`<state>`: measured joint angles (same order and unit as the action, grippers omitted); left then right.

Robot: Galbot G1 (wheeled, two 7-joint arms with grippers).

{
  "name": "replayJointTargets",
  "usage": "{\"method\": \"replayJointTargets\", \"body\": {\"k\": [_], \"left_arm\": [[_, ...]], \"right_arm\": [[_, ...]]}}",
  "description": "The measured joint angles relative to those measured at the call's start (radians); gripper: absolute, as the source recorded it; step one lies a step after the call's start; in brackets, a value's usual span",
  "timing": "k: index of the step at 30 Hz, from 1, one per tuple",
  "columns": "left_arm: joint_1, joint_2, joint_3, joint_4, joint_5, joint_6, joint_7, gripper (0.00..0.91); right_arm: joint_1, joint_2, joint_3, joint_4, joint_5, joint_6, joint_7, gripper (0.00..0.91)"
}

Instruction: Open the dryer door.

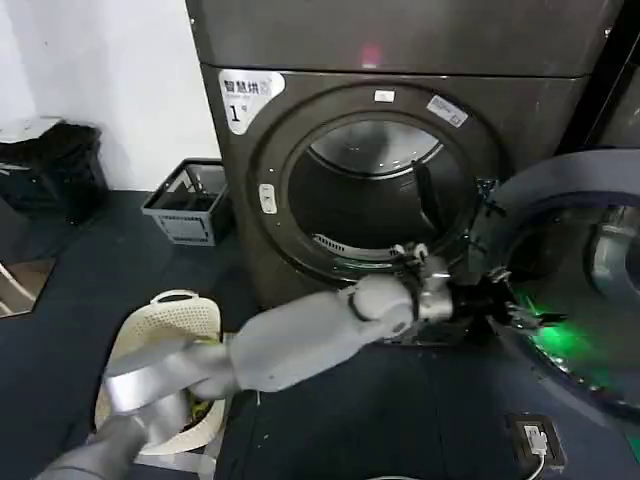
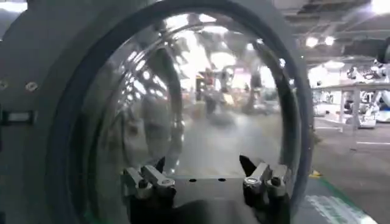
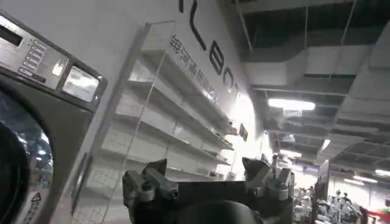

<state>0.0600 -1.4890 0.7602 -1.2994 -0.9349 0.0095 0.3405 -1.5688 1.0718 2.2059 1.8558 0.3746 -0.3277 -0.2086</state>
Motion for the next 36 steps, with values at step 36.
{"method": "replayJointTargets", "body": {"k": [36], "left_arm": [[0.258, 0.784, -0.157, -0.499, 0.077, -0.32, -0.117, 0.907]], "right_arm": [[0.04, -0.03, 0.007, 0.03, 0.001, -0.058, 0.033, 0.907]]}}
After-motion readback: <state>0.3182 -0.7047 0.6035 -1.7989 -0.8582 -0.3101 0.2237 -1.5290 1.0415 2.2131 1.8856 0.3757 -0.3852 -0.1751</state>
